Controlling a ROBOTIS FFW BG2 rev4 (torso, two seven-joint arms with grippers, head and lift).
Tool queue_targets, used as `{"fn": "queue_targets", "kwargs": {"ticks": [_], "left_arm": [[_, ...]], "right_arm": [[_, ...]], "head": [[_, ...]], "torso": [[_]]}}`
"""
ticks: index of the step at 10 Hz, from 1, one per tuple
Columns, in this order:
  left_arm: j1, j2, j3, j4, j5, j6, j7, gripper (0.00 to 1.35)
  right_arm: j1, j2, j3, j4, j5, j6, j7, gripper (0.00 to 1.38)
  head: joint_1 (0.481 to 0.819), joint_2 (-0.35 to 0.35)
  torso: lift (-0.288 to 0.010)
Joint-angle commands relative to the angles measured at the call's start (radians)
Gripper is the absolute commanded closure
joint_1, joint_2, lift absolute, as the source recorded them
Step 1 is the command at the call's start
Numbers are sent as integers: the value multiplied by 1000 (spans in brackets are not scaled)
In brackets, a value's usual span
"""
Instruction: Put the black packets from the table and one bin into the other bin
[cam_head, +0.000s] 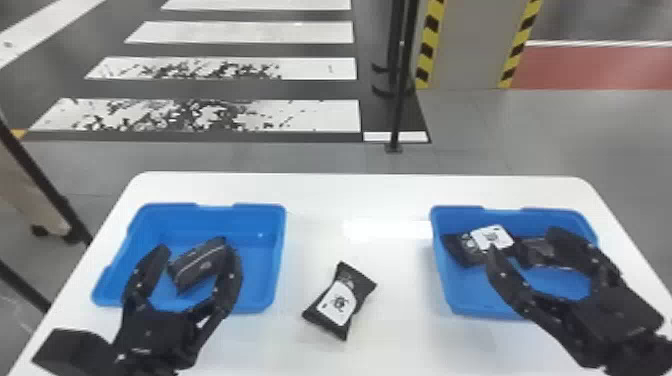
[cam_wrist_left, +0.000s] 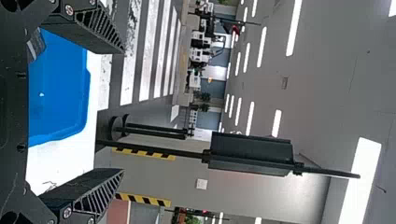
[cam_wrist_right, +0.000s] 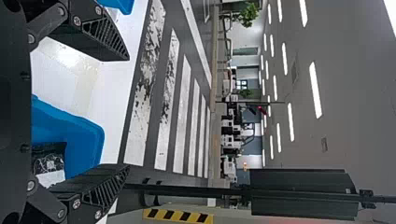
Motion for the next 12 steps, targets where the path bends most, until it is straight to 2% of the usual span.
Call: {"fn": "queue_targets", "kwargs": {"ticks": [1,6,7,8,9,10,12], "left_arm": [[0,1,0,0,0,0,0,128],[0,0,0,0,0,-3,0,128],[0,0,2,0,0,-3,0,128],[-2,0,0,0,0,-5,0,128],[-2,0,2,0,0,0,0,128],[-2,0,2,0,0,0,0,128],[-5,-2,2,0,0,2,0,128]], "right_arm": [[0,0,0,-2,0,0,0,219],[0,-2,0,-7,6,5,0,219],[-20,-17,32,6,4,5,6,214],[-59,-34,64,30,10,15,48,214],[-91,-40,82,42,32,40,80,214],[-137,-48,100,91,34,74,126,214],[-231,-81,183,168,30,167,190,213]], "head": [[695,15],[695,14],[695,15],[695,26],[695,41],[695,68],[695,109]], "torso": [[-110],[-110],[-110],[-110],[-110],[-110],[-110]]}}
